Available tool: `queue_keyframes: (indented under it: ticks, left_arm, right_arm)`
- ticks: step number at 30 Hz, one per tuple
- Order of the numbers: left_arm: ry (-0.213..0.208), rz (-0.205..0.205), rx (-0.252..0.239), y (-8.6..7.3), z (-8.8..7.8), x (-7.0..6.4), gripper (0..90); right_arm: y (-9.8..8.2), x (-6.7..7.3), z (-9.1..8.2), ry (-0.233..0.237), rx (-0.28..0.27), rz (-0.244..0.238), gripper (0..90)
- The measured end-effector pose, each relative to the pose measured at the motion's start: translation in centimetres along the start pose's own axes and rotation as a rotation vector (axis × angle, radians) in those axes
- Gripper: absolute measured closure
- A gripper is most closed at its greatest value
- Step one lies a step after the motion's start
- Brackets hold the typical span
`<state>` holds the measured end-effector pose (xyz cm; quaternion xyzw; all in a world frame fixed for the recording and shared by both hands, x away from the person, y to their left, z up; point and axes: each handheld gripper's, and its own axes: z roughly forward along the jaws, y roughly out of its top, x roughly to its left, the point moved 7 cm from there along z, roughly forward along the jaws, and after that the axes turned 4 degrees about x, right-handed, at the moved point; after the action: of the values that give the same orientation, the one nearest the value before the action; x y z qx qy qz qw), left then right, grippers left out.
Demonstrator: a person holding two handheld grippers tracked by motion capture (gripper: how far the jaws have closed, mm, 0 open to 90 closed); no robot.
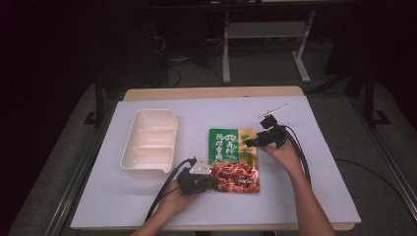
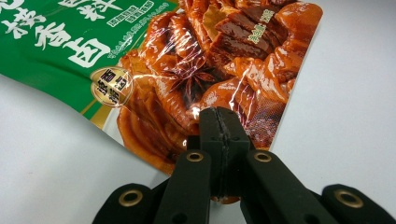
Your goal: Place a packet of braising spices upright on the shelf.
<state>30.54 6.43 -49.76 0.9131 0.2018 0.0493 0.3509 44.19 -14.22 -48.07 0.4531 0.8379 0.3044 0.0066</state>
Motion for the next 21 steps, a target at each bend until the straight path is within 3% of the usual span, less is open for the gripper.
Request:
queue_keyframes:
  ticks: [4, 5, 10, 11, 15, 16, 21]
  left_arm:
    - [0.003, 0.0, -0.001, 0.0, 0.0, 0.0, 89.8]
    - [0.001, -0.003, -0.003, 0.0, 0.0, 0.0, 89.8]
    - [0.003, -0.001, -0.004, 0.0, 0.0, 0.0, 89.8]
    - [0.004, -0.001, -0.008, -0.1, 0.0, 0.0, 89.8]
    - [0.004, 0.0, -0.008, -0.1, 0.0, 0.0, 89.8]
    - [0.004, 0.0, -0.008, -0.1, 0.0, 0.0, 89.8]
    - [0.005, 0.001, -0.007, -0.1, 0.0, 0.0, 89.8]
  right_arm:
    - [-0.1, 0.0, 0.2, 0.014, -0.002, 0.007, 32.5]
    - [-0.2, 0.3, 0.3, 0.039, 0.001, 0.004, 34.7]
    - [-0.2, 0.4, 0.1, 0.039, -0.009, 0.001, 41.1]
    - [-0.2, 0.6, -0.4, 0.093, -0.039, 0.02, 44.9]
    - [-0.1, 1.1, -1.0, 0.123, -0.058, 0.012, 51.3]
    - [0.0, 1.7, -1.5, 0.156, -0.075, 0.002, 56.0]
    - [-0.1, 2.6, -1.8, 0.199, -0.063, -0.033, 63.8]
